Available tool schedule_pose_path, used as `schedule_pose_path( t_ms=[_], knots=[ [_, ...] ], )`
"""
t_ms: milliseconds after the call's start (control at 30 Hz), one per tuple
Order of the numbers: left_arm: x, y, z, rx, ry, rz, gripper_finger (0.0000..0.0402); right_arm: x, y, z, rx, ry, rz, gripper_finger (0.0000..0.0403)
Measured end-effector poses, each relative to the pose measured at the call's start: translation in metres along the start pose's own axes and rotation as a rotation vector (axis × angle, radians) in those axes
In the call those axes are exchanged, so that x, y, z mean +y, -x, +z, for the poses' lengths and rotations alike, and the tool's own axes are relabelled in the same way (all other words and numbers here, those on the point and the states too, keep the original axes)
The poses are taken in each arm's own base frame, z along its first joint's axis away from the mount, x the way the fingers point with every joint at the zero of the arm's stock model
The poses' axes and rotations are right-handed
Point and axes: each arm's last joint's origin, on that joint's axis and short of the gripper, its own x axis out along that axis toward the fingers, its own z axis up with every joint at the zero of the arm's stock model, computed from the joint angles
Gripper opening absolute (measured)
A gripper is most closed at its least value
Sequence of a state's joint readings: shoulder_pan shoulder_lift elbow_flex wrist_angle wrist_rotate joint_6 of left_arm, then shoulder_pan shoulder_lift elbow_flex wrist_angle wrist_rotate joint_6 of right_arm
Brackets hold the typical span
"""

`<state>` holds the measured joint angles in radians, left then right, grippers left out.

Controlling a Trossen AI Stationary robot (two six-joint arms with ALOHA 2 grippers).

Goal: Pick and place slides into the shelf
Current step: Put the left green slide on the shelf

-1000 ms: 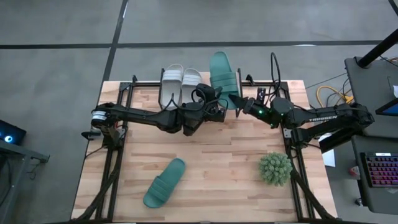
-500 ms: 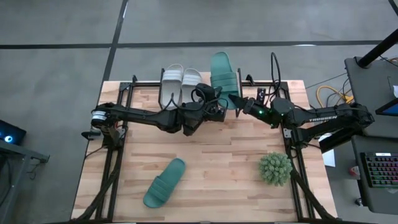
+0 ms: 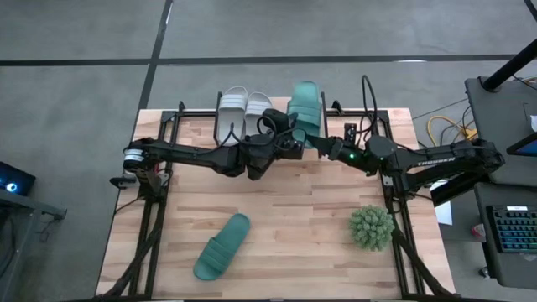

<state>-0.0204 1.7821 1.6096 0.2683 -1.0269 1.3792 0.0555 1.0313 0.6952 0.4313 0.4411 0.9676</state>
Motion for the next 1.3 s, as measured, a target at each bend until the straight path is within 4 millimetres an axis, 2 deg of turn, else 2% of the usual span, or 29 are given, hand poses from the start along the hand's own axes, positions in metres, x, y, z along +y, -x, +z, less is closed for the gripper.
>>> schedule_pose_path(
  t_ms=[533, 900, 1233, 1300],
  knots=[
    [0.003, -0.001, -0.001, 0.038, -0.014, 0.025, 0.0, 0.002, 0.003, 0.004, -0.009, -0.003, 0.01, 0.0148],
    [0.008, -0.002, -0.004, 0.107, -0.029, 0.056, 0.0, 0.01, 0.014, 0.013, 0.002, 0.019, 0.07, 0.0148],
    [0.009, -0.001, -0.002, 0.08, -0.006, 0.058, 0.0, 0.014, 0.02, 0.019, -0.006, 0.056, 0.099, 0.0148],
    [0.009, -0.001, -0.002, 0.079, 0.05, 0.06, 0.0, 0.014, 0.021, 0.02, -0.015, 0.064, 0.103, 0.0148]
  ],
)
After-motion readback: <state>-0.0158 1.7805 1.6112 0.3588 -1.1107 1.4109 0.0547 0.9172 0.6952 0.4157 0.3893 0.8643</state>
